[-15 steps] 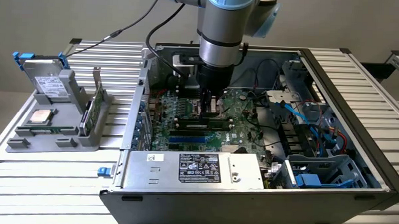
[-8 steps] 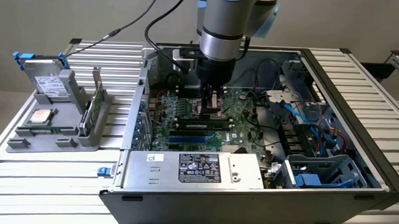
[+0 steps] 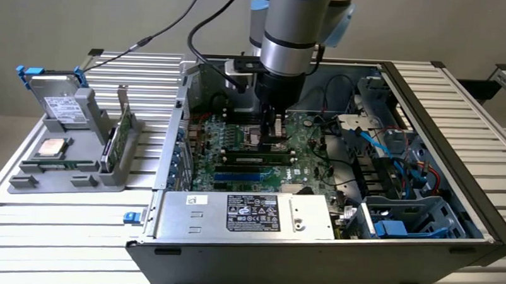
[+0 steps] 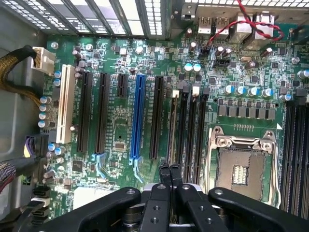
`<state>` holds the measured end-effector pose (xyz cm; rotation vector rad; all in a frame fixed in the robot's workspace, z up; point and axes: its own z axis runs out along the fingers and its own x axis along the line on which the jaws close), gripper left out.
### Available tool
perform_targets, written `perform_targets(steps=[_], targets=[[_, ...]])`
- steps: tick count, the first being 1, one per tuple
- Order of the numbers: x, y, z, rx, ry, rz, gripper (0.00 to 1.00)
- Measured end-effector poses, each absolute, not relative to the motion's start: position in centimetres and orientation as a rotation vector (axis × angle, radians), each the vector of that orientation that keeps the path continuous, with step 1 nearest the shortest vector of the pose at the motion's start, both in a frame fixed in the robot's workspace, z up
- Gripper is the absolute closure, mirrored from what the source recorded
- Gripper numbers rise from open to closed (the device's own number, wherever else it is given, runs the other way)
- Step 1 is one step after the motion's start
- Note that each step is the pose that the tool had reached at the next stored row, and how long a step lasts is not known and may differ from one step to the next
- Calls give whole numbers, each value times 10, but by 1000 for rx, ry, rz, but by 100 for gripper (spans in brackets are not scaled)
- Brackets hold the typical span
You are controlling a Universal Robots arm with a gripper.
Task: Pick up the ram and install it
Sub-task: 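Press down the ram until it locks into place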
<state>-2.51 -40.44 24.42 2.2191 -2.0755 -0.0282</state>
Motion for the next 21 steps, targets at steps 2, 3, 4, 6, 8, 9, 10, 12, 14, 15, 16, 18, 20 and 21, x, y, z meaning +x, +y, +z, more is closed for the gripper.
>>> perform_targets(steps=[2,3,4,6,8,9,10,12,14,15,16,18,20,21], targets=[[-23,-406,245,2220,-2076,-29,90],[-23,-406,245,2220,-2076,-29,90],[-23,-407,245,2220,-2076,-29,90],[-23,-406,245,2220,-2076,-29,90],[-23,-407,245,2220,-2076,-29,90],[-23,-407,245,2220,-2076,-29,90],[-23,-407,245,2220,-2076,-29,90],[-23,-407,245,2220,-2076,-29,90],[-23,-407,245,2219,-2076,-29,90],[-23,-407,245,2219,-2077,-29,90],[-24,-408,245,2219,-2078,-28,90],[-24,-409,245,2220,-2078,-27,90],[-25,-410,246,2220,-2079,-26,90],[-25,-411,246,2218,-2080,-26,90]])
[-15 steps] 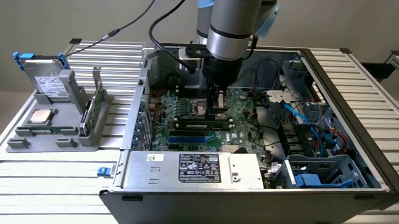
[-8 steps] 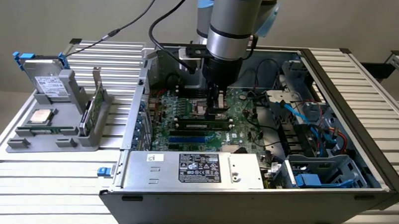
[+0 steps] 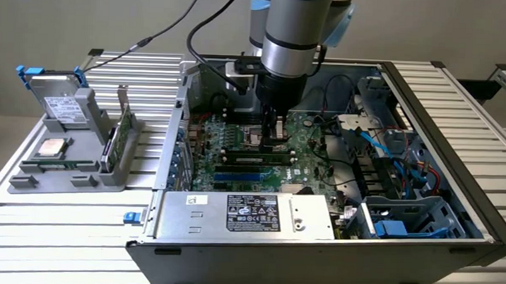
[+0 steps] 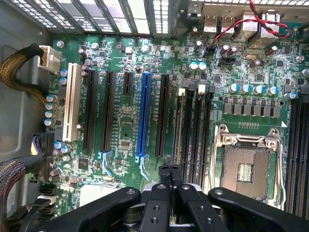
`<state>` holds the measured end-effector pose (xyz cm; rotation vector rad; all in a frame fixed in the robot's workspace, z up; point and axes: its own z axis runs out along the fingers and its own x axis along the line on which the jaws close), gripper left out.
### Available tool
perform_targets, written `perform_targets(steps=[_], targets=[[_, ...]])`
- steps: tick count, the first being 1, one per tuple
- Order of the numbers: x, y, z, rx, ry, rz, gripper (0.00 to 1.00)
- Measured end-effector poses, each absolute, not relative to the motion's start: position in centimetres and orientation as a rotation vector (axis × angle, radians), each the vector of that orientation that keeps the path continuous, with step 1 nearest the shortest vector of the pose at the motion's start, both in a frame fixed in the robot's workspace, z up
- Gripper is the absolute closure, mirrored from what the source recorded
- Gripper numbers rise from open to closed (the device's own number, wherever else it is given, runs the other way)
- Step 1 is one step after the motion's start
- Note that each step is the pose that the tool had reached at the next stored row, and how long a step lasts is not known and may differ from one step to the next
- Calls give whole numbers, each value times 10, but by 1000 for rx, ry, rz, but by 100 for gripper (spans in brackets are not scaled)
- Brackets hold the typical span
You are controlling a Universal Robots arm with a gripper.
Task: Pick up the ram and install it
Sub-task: 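Press down the ram until it locks into place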
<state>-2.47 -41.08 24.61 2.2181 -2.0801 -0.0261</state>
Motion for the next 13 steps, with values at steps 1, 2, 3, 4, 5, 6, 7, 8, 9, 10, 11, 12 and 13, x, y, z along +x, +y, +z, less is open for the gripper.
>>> perform_targets(steps=[1,2,3,4,5,6,7,8,9,10,11,12,13], targets=[[-25,-411,246,2213,-2084,-25,90],[-25,-411,246,2207,-2090,-24,90],[-25,-411,247,2199,-2098,-24,90],[-25,-411,247,2190,-2106,-24,90],[-25,-411,247,2180,-2117,-23,90],[-25,-411,247,2169,-2128,-23,90],[-25,-411,247,2159,-2139,-22,90],[-25,-411,247,2148,-2150,-22,90],[-25,-411,247,2138,-2162,-22,90],[-25,-411,247,2128,-2172,-21,90],[-25,-411,248,2117,-2183,-21,90],[-25,-411,248,2106,-2195,-20,90],[-25,-411,248,2095,-2206,-19,90]])
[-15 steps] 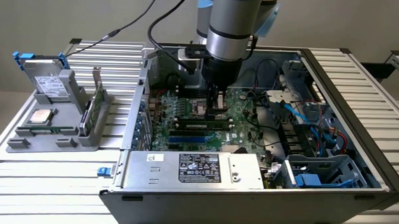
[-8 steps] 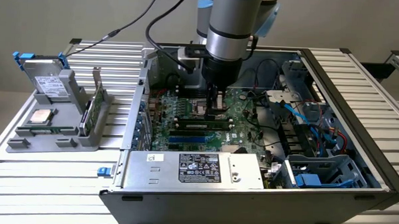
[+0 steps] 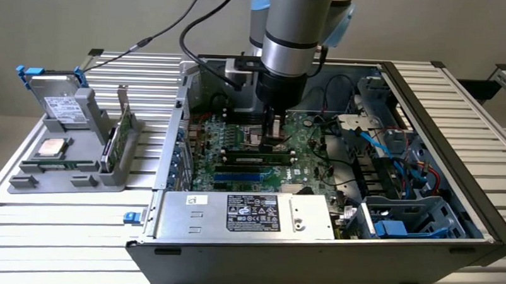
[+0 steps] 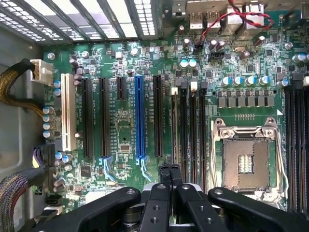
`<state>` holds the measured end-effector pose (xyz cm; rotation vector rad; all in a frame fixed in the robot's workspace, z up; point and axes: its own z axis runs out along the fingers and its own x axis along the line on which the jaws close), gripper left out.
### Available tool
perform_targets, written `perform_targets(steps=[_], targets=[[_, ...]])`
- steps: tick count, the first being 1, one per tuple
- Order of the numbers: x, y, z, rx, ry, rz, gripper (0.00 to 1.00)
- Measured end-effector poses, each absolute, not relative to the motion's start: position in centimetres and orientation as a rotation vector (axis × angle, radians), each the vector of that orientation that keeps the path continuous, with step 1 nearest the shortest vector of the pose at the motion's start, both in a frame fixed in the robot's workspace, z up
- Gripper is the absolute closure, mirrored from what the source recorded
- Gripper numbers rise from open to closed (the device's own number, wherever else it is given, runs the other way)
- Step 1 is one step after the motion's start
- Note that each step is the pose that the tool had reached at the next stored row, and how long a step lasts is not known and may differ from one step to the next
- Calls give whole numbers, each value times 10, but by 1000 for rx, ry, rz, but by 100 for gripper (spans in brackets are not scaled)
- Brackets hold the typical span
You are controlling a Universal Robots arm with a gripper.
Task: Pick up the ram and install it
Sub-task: 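Press down the ram until it locks into place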
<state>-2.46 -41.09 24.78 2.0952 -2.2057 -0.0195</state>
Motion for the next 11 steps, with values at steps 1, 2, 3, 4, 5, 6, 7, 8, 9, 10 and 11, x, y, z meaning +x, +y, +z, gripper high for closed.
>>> perform_targets(steps=[1,2,3,4,5,6,7,8,9,10,11], targets=[[-25,-411,248,2085,-2217,-19,90],[-25,-411,248,2074,-2228,-18,90],[-25,-411,248,2062,-2240,-17,90],[-25,-411,248,2052,-2251,-16,90],[-25,-411,248,2042,-2262,-15,90],[-25,-411,248,2030,-2274,-14,90],[-25,-411,248,2019,-2286,-12,90],[-25,-411,248,2007,-2300,-10,90],[-25,-411,248,1997,-2311,-9,90],[-25,-411,248,1985,-2325,-6,90],[-25,-411,248,1973,-2338,-4,90]])
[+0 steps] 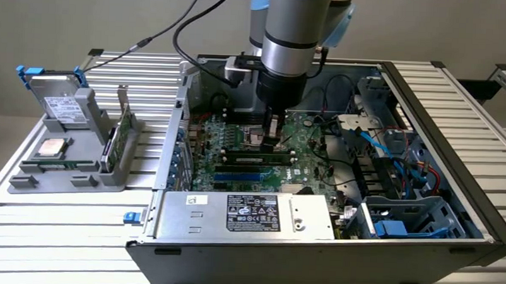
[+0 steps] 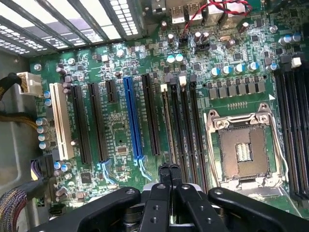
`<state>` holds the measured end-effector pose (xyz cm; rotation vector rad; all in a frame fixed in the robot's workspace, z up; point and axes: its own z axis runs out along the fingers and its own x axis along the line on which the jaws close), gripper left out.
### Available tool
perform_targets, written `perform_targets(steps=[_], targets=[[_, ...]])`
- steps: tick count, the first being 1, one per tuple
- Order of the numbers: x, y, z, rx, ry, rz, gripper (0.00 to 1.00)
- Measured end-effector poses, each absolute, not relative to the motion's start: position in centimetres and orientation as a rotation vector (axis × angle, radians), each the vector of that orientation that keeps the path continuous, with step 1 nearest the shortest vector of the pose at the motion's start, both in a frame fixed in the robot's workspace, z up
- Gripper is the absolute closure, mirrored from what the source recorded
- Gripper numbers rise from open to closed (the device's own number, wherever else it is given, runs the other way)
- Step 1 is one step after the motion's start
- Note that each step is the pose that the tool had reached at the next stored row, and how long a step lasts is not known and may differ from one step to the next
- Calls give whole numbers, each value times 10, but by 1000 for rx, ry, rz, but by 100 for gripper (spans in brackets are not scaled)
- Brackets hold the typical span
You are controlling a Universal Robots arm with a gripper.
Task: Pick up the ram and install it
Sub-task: 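Press down the ram until it locks into place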
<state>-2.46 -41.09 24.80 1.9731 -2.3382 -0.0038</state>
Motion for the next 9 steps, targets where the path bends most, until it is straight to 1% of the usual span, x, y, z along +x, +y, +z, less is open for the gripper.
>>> perform_targets(steps=[9], targets=[[-25,-411,248,1863,-2454,18,90]])
